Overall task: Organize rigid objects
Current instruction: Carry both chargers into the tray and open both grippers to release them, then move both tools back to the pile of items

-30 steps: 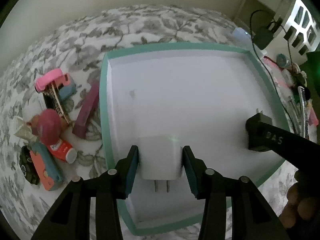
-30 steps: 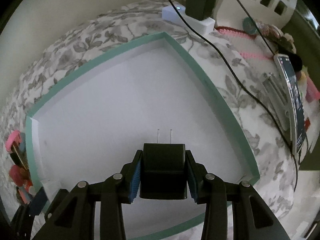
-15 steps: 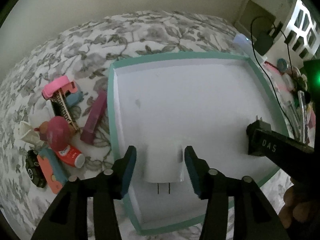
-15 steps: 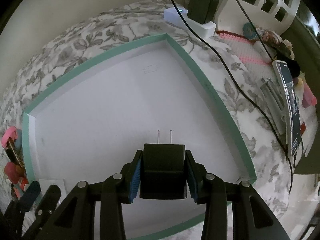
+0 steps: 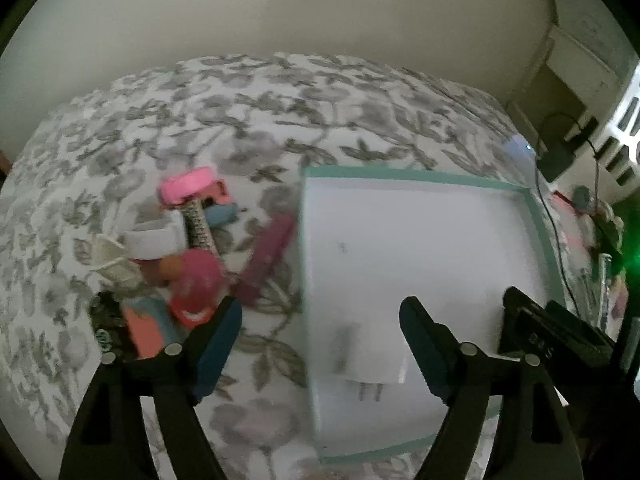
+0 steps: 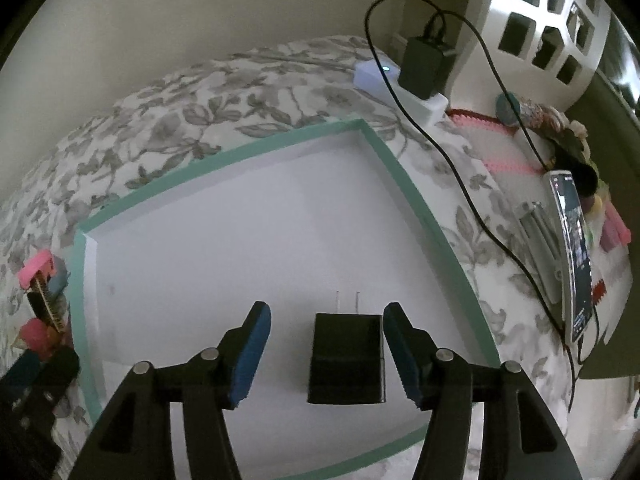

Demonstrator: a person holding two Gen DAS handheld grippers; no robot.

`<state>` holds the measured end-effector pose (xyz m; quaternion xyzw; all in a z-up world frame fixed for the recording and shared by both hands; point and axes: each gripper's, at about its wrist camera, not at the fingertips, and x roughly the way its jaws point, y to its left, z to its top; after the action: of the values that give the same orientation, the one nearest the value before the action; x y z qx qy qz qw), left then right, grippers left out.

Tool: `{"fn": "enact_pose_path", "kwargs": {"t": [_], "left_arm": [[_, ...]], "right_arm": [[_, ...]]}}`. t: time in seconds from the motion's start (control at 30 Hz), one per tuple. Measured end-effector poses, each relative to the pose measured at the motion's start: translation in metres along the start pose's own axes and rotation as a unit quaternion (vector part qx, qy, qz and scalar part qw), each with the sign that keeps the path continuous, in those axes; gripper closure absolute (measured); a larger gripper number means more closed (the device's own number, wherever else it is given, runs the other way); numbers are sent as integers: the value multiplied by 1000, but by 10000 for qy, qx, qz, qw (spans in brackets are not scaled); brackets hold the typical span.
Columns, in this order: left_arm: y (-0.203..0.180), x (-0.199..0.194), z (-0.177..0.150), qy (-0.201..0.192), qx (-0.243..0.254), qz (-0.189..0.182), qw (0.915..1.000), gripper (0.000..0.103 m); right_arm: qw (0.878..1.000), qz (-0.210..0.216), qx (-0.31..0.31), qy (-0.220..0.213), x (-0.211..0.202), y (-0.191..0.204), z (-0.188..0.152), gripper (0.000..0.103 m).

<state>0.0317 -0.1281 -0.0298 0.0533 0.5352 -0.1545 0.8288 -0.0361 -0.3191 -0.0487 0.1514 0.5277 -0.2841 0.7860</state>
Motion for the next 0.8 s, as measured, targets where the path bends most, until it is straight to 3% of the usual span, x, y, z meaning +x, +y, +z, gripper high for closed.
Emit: {"fn": "enact_pose_path", "kwargs": {"t": [0.07, 0.47, 0.8], "left_arm": [[6, -1, 1, -65, -24, 162, 9998, 6], [45, -5, 2, -210, -433, 387, 9981, 5], [73, -21, 2, -663, -701, 388, 9946, 4]], "right_arm": [[10000, 57, -57, -18, 0, 3, 0, 33], [9976, 534, -434, -70, -6, 31, -7, 5], [9940, 983, -461, -167, -15, 45, -11, 0]]}}
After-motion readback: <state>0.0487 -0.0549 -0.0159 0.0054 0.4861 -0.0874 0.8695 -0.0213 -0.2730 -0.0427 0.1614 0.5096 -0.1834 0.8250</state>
